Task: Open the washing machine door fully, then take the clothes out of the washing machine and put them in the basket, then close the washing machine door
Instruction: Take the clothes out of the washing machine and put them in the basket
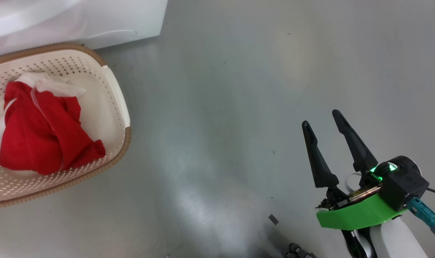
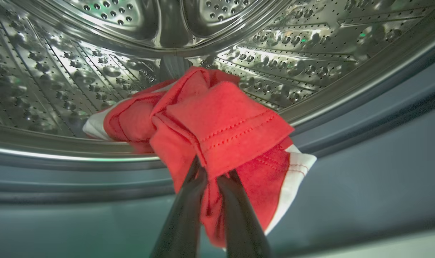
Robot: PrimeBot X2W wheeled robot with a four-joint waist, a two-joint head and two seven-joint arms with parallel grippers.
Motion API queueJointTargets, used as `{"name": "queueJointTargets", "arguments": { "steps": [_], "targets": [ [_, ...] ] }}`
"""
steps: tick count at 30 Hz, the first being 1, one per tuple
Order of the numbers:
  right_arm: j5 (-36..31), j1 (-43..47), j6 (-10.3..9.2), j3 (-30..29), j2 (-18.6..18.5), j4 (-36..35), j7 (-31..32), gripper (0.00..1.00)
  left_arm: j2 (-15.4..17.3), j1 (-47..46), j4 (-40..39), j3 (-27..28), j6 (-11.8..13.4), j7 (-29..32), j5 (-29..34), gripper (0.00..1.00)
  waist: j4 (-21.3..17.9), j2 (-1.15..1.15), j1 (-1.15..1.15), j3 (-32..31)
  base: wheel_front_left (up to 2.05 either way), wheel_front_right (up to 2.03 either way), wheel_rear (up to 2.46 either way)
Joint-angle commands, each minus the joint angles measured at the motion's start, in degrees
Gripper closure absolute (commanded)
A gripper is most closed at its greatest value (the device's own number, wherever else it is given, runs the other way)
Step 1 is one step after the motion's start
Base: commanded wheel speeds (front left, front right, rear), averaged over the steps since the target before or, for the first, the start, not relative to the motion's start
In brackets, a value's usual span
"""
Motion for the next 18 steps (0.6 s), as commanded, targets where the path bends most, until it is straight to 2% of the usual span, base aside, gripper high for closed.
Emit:
{"name": "queueJointTargets", "arguments": {
  "steps": [1,9,18],
  "targets": [
    [0.55,-0.79,0.34,0.75,-0.77,-1.23,-0.36,0.0,3.55,0.52,-2.66,0.06,-0.36,-0.93,-0.62,1.0,0.33,0.0,0.0,0.05,0.0,0.0,0.0],
    [0.56,-0.92,0.34,0.56,-0.77,-1.26,-0.36,0.0,5.44,1.45,-6.6,-1.63,-0.37,-4.13,-1.43,1.0,1.23,0.0,0.0,-0.09,0.0,0.0,0.0],
    [0.54,-0.99,0.34,0.09,-0.77,-1.19,-0.36,0.0,7.26,5.87,-11.95,-1.39,0.2,-11.08,-0.52,1.0,2.3,0.0,0.0,-0.66,0.0,0.0,0.0]
  ]
}}
